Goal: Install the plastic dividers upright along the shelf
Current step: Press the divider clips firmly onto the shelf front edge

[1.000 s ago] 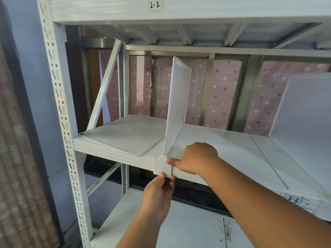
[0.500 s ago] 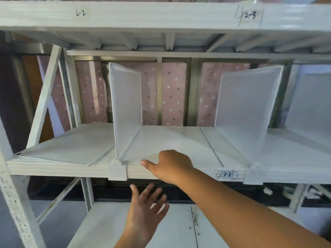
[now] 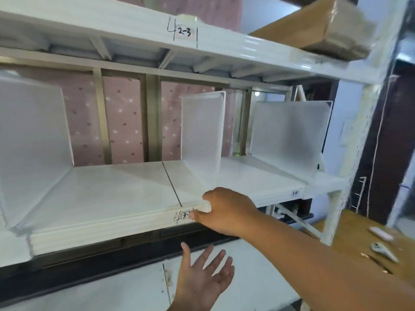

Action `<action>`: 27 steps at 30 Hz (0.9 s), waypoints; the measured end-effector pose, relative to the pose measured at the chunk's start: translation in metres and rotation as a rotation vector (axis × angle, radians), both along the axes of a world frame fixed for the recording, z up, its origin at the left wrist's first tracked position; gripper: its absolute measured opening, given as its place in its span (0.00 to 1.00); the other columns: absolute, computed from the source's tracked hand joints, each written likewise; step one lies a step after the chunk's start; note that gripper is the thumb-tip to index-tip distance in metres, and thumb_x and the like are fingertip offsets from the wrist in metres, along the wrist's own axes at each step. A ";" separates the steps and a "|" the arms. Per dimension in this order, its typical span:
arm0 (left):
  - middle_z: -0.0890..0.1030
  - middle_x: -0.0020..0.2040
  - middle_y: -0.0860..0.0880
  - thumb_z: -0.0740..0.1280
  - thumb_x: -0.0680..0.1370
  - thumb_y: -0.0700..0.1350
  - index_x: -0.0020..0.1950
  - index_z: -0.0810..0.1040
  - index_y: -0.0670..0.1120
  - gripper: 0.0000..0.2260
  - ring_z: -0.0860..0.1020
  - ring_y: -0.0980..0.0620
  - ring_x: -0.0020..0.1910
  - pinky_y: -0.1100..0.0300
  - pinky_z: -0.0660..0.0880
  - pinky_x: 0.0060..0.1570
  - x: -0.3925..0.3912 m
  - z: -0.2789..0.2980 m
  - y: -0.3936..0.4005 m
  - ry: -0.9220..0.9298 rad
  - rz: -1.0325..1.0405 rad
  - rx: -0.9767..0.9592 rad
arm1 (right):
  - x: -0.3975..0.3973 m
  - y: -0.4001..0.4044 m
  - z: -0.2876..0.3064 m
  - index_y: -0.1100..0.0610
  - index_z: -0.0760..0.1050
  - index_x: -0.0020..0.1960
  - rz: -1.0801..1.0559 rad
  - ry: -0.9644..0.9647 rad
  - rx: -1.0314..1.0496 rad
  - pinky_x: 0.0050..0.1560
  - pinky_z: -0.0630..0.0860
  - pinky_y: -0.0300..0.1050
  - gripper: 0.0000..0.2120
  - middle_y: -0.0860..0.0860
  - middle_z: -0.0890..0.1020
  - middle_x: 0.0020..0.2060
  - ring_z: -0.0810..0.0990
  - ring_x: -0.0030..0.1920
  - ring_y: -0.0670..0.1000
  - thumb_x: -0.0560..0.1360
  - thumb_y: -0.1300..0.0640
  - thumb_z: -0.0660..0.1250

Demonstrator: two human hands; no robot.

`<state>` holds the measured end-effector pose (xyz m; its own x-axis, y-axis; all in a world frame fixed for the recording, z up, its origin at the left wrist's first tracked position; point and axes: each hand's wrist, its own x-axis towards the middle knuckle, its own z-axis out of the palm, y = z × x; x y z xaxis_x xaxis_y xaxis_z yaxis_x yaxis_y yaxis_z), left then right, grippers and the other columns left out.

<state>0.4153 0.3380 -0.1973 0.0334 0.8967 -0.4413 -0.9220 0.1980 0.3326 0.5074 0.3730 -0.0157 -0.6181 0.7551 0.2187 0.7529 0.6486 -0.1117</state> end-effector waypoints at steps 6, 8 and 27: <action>0.77 0.70 0.30 0.79 0.65 0.69 0.72 0.78 0.43 0.44 0.79 0.23 0.63 0.31 0.76 0.63 0.028 0.015 0.020 -0.148 0.045 0.160 | 0.048 0.034 0.000 0.50 0.74 0.65 -0.160 -0.062 0.031 0.54 0.76 0.52 0.34 0.49 0.79 0.61 0.77 0.59 0.54 0.70 0.27 0.61; 0.78 0.70 0.29 0.80 0.65 0.68 0.73 0.77 0.43 0.44 0.79 0.23 0.64 0.31 0.77 0.62 0.031 0.016 0.027 -0.184 0.066 0.191 | 0.052 0.046 0.001 0.51 0.74 0.66 -0.177 -0.069 0.037 0.53 0.76 0.52 0.34 0.50 0.79 0.60 0.78 0.58 0.54 0.70 0.29 0.63; 0.78 0.68 0.28 0.80 0.63 0.69 0.75 0.70 0.37 0.52 0.79 0.30 0.68 0.34 0.80 0.58 0.026 0.013 0.072 -0.353 0.225 0.349 | 0.022 0.126 -0.011 0.54 0.78 0.64 0.179 -0.070 -0.149 0.57 0.75 0.48 0.21 0.50 0.82 0.56 0.79 0.57 0.53 0.73 0.51 0.76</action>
<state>0.4416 0.4097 -0.1841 -0.0839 0.9900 -0.1133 -0.9965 -0.0837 0.0063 0.5297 0.4987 -0.0268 -0.7549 0.6526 0.0648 0.6364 0.7528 -0.1679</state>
